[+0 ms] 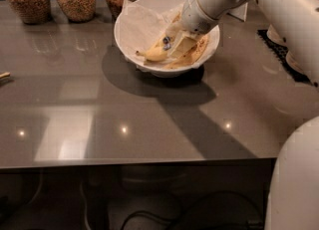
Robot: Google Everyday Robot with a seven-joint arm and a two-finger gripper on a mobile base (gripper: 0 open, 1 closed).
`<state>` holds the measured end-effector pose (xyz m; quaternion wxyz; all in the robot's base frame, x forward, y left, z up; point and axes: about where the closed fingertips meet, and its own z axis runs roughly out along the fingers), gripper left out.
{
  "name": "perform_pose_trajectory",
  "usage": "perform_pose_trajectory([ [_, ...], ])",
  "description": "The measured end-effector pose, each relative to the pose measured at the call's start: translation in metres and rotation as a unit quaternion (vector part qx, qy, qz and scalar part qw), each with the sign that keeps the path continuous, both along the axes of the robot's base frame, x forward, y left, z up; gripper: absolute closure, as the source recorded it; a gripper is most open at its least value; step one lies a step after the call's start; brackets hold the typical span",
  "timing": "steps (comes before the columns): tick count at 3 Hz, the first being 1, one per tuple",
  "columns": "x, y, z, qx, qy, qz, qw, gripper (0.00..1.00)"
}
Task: Pick banana from white bowl
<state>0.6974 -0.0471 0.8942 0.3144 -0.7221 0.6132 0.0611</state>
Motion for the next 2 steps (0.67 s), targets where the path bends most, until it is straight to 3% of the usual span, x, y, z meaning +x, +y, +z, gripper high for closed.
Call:
perform_pose_trajectory([
  [2,0.0148,-0.0056,-0.0139,-0.013,0.004,-0.013,0.9998,0.44],
])
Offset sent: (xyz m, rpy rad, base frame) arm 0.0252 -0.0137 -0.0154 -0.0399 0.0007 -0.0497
